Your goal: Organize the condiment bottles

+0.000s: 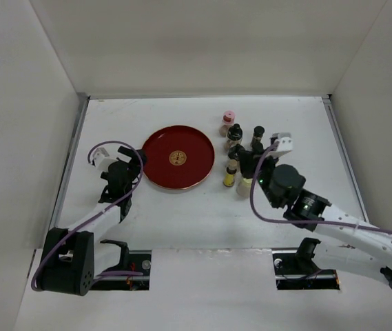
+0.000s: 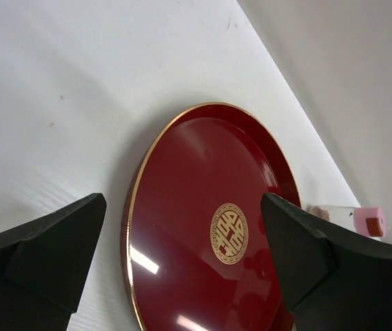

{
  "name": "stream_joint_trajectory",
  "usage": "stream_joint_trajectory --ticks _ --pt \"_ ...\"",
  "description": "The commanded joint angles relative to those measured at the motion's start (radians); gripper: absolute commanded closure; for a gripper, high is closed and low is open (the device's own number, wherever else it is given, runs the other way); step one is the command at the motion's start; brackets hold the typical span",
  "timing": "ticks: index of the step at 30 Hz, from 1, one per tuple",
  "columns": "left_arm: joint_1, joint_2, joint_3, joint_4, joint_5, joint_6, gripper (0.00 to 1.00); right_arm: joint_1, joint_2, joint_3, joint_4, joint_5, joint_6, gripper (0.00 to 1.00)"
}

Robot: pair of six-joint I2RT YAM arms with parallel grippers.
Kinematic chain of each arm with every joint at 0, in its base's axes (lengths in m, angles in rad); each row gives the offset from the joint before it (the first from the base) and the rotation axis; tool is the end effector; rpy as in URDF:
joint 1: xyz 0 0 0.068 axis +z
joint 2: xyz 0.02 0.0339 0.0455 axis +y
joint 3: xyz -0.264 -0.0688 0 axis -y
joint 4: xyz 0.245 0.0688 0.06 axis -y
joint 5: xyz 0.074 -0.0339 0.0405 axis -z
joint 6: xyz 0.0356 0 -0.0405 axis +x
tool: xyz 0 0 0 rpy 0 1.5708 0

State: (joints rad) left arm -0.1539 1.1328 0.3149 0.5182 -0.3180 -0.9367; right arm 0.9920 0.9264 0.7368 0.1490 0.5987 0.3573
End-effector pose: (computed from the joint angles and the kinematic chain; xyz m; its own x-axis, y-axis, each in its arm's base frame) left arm 0.2214 -0.0231 0.1830 -0.0523 -0.7663 -0.6404 -0.3237 0.6197 -0.7150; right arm 0.1353 0.1704 0.3331 -0.1549 0.2911 -0.9441 -0.3515 0.8768 0.3280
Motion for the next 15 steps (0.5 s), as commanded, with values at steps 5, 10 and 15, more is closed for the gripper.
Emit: stream_joint_trajectory --ticks 5,10,15 --pt "0.021 0.025 -0.016 0.028 0.028 -0.051 0.0 -0.141 0.008 -0.027 -0.19 0.003 0.071 0.53" --pt "0.023 0.007 -0.027 0.029 0.019 -0.051 0.0 -0.146 0.095 0.016 -0.192 -0.069 0.026 0.35" --pt "0.032 -0.008 -0.036 0.031 0.019 -0.051 0.0 -0.164 0.202 0.052 -0.181 -0.097 0.017 0.37"
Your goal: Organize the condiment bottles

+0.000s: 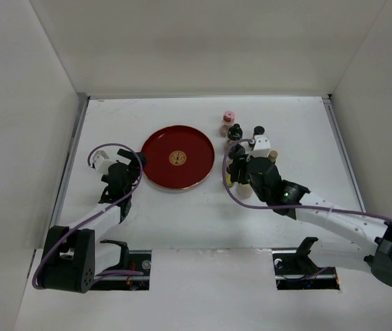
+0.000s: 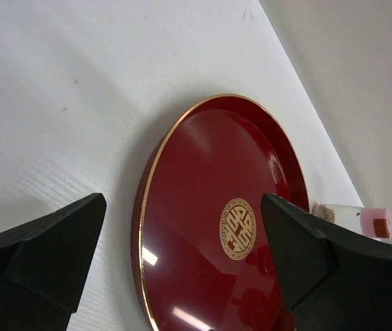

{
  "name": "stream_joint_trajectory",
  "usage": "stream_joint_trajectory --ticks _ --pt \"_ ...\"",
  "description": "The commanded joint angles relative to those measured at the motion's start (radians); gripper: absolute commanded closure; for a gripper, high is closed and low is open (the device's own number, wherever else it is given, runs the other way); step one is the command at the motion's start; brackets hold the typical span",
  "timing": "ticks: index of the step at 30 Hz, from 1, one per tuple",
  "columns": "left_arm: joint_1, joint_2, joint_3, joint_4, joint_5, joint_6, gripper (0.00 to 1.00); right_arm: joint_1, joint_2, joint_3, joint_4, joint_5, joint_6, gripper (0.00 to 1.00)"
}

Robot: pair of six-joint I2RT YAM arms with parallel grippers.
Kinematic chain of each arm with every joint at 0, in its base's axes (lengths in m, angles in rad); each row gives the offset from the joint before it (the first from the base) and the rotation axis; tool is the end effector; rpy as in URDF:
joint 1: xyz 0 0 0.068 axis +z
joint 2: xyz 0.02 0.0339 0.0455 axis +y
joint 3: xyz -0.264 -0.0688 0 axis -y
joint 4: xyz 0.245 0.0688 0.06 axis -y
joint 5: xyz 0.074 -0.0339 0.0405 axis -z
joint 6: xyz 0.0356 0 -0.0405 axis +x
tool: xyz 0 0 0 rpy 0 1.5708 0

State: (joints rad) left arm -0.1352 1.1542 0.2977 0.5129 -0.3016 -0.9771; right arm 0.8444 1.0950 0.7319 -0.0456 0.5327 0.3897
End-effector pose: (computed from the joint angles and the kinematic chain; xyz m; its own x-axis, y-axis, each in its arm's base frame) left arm 0.2201 -0.0193 0.1727 -0.0637 -0.7901 -0.6097 -0.3597 0.5880 -0.7244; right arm 0.1765 0.1715 0.2757 -0.3712 0.0749 -0.9255 -0.2091 0.9644 0.1619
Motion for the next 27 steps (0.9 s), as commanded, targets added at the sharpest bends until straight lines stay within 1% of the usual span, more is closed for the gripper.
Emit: stream_joint_trajectory --ticks 1,8,17,20,23,27 --pt "0.019 -0.031 -0.022 0.041 0.002 -0.012 0.0 -0.018 0.054 0.064 0.013 -0.034 -0.015 0.37" --pt "0.023 -0.024 -0.025 0.052 0.018 -0.018 0.0 -0.034 0.126 0.077 0.064 -0.037 -0.029 0.37" --pt "0.026 -0.025 -0.035 0.076 0.022 -0.021 0.0 -0.048 0.224 0.104 0.115 -0.042 -0.06 0.43" --pt "0.027 -0.021 -0.04 0.091 0.025 -0.021 0.0 -0.048 0.236 0.107 0.13 -0.019 -0.081 0.46" --pt "0.027 -0.016 -0.04 0.095 0.03 -0.021 0.0 -0.054 0.247 0.1 0.162 -0.02 -0.084 0.51" --pt "0.029 -0.005 -0.037 0.095 0.032 -0.023 0.0 -0.052 0.249 0.1 0.185 -0.011 -0.1 0.63"
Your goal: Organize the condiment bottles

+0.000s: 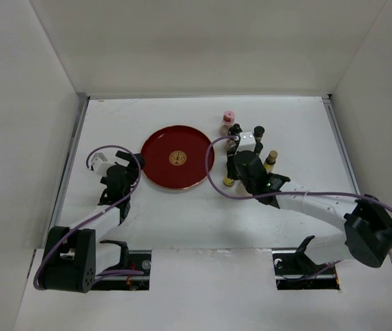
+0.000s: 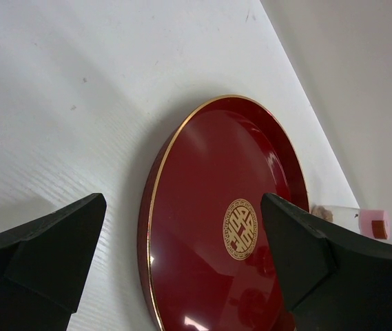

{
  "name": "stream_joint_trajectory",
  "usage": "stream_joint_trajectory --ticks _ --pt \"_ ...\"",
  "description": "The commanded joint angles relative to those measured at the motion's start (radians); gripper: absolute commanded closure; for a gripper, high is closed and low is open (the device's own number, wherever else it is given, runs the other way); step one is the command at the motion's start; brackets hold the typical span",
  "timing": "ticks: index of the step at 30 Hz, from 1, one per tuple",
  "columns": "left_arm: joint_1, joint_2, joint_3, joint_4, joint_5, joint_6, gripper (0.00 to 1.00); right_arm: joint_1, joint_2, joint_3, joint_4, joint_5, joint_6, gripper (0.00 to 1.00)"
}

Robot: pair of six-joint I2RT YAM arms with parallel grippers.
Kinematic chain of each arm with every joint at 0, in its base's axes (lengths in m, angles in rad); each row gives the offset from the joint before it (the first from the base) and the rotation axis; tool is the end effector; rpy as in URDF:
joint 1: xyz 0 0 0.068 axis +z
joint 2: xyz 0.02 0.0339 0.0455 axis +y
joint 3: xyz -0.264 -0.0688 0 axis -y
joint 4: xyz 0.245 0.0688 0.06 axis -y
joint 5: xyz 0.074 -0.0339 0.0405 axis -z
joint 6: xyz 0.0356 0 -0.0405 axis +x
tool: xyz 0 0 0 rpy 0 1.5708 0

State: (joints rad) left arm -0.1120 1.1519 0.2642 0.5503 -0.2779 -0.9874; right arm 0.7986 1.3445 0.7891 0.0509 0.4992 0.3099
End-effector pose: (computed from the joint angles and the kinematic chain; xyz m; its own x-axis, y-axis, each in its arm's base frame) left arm 0.2157 -0.0144 0.1667 -0.0562 -0.8013 -0.5956 -0.3571 0.5732 -0.7375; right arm 0.2164 0.1978 0.2417 -0.4238 -0.0514 -0.9043 -0.2177 0.9749 0.0466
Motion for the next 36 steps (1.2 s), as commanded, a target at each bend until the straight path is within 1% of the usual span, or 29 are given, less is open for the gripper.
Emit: stream_joint_trajectory --ticks 1,5,9,12,16,19,23,28,33,36 --pt "0.002 0.0 -0.003 0.057 0.008 -0.013 0.0 -0.006 -0.007 0.035 0.102 0.027 -0.026 0.66" --pt "0.005 -0.004 -0.005 0.057 0.008 -0.014 0.0 0.013 -0.074 0.022 0.126 0.051 -0.031 0.73" --pt "0.001 0.005 -0.006 0.069 0.008 -0.019 0.0 0.069 -0.169 0.08 0.095 0.081 -0.084 0.73" --pt "0.007 0.006 -0.011 0.074 0.008 -0.019 0.0 0.09 -0.168 0.153 0.099 0.061 -0.088 0.73" --pt "0.031 -0.009 -0.032 0.074 -0.001 -0.045 0.0 0.101 -0.023 0.289 0.147 -0.039 -0.072 0.74" --pt "0.065 -0.011 -0.052 0.076 0.005 -0.077 0.0 0.113 0.157 0.422 0.204 -0.093 -0.071 0.76" --pt "0.133 -0.034 -0.083 0.076 0.023 -0.109 0.0 0.139 0.378 0.616 0.262 -0.131 -0.089 0.76" --pt "0.142 -0.02 -0.089 0.076 0.026 -0.129 0.0 0.149 0.62 0.865 0.248 -0.172 -0.11 0.76" --pt "0.134 -0.006 -0.083 0.086 0.029 -0.131 0.0 0.167 0.795 1.056 0.192 -0.189 -0.129 0.75" --pt "0.139 -0.011 -0.088 0.091 0.032 -0.131 0.0 0.181 0.872 1.137 0.173 -0.189 -0.141 0.74"
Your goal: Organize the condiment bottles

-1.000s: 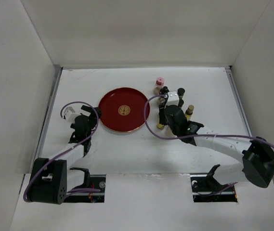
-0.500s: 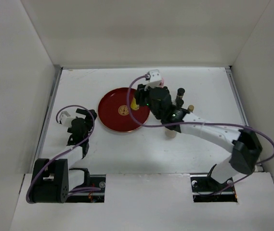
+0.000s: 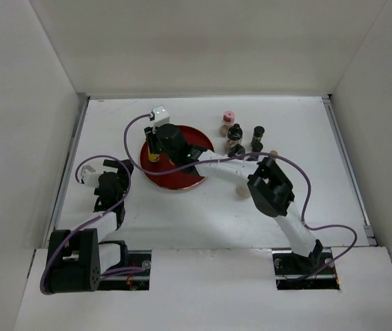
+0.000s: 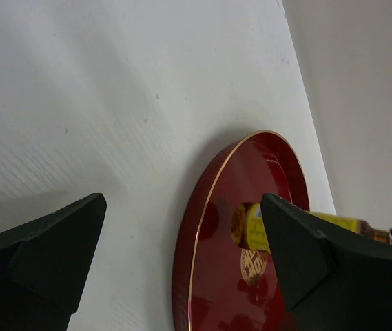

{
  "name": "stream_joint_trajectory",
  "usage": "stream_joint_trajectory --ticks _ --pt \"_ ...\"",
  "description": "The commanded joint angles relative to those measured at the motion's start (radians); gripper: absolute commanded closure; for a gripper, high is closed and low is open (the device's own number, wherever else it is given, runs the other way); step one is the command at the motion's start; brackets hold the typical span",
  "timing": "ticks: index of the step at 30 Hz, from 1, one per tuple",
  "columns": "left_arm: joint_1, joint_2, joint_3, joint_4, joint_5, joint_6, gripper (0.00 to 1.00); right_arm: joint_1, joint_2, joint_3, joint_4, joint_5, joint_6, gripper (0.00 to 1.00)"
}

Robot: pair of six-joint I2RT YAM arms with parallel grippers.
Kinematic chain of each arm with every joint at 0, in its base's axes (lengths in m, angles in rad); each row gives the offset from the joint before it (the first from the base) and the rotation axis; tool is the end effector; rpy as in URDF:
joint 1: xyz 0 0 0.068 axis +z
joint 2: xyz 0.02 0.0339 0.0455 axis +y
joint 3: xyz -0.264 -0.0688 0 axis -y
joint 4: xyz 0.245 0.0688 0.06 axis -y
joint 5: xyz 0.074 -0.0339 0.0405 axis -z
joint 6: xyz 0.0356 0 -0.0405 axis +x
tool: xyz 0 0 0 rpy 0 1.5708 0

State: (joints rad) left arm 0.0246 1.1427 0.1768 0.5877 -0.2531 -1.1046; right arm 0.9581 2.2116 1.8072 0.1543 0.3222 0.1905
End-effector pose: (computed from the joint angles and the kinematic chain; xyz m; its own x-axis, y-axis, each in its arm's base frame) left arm 0.1996 0.0138 0.1462 0.0632 -0.8635 -0.5003 -0.4450 0.4244 -0.7886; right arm 0.3146 0.4280 0.2572 -0.2533 -0.0480 -0.9662 -0.5618 0.8204 0.1065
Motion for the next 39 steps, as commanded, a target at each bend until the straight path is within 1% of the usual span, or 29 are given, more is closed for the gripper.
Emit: stream_joint_trajectory --ticks 1,6,8,10,16,18,21,24,27,28,29,31,33,34,36,39 --pt "0.004 -0.006 0.0 0.054 0.009 -0.014 0.0 0.027 0.025 0.138 0.065 -0.012 -0.025 0.74" --pt "-0.001 -0.011 0.001 0.054 0.009 -0.009 0.0 0.043 0.082 0.169 0.062 -0.008 -0.052 0.73" --pt "0.004 -0.015 -0.002 0.054 0.009 -0.009 0.0 0.047 0.094 0.169 0.059 -0.008 -0.043 0.7" --pt "0.004 -0.009 -0.002 0.054 0.009 -0.011 0.0 0.057 0.097 0.155 0.06 -0.005 -0.051 0.65" --pt "0.004 -0.015 -0.003 0.054 0.008 -0.012 0.0 0.07 0.066 0.077 0.111 -0.002 -0.03 0.4" --pt "0.004 -0.012 -0.003 0.054 0.008 -0.012 0.0 0.073 0.037 0.055 0.122 -0.005 -0.025 0.33" --pt "0.002 -0.008 0.0 0.054 0.009 -0.012 0.0 0.075 -0.036 0.008 0.145 -0.005 -0.023 0.27" --pt "0.005 -0.018 -0.005 0.054 0.009 -0.009 0.0 0.075 -0.143 -0.069 0.188 -0.008 -0.002 0.23" --pt "0.002 -0.015 -0.003 0.054 0.009 -0.011 0.0 0.075 -0.278 -0.178 0.224 -0.008 -0.006 0.22" --pt "0.001 -0.014 -0.002 0.054 0.009 -0.011 0.0 0.075 -0.335 -0.236 0.243 -0.005 -0.011 0.22" --pt "-0.002 -0.012 -0.002 0.054 0.009 -0.011 0.0 0.075 -0.393 -0.297 0.264 0.0 -0.016 0.26" --pt "-0.005 -0.02 -0.002 0.054 0.009 -0.009 0.0 0.075 -0.513 -0.438 0.298 0.015 -0.005 0.44" --pt "-0.008 -0.021 -0.003 0.054 0.009 -0.009 0.0 0.066 -0.64 -0.585 0.303 0.067 0.007 0.63" --pt "-0.008 -0.02 -0.003 0.054 0.009 -0.012 0.0 0.06 -0.708 -0.662 0.298 0.104 0.009 0.7" --pt "-0.013 -0.014 0.0 0.055 0.011 -0.014 0.0 0.055 -0.824 -0.794 0.272 0.181 0.007 0.76" --pt "-0.022 -0.008 0.003 0.055 0.011 -0.014 0.0 0.034 -1.011 -0.978 0.139 0.338 0.032 0.76"
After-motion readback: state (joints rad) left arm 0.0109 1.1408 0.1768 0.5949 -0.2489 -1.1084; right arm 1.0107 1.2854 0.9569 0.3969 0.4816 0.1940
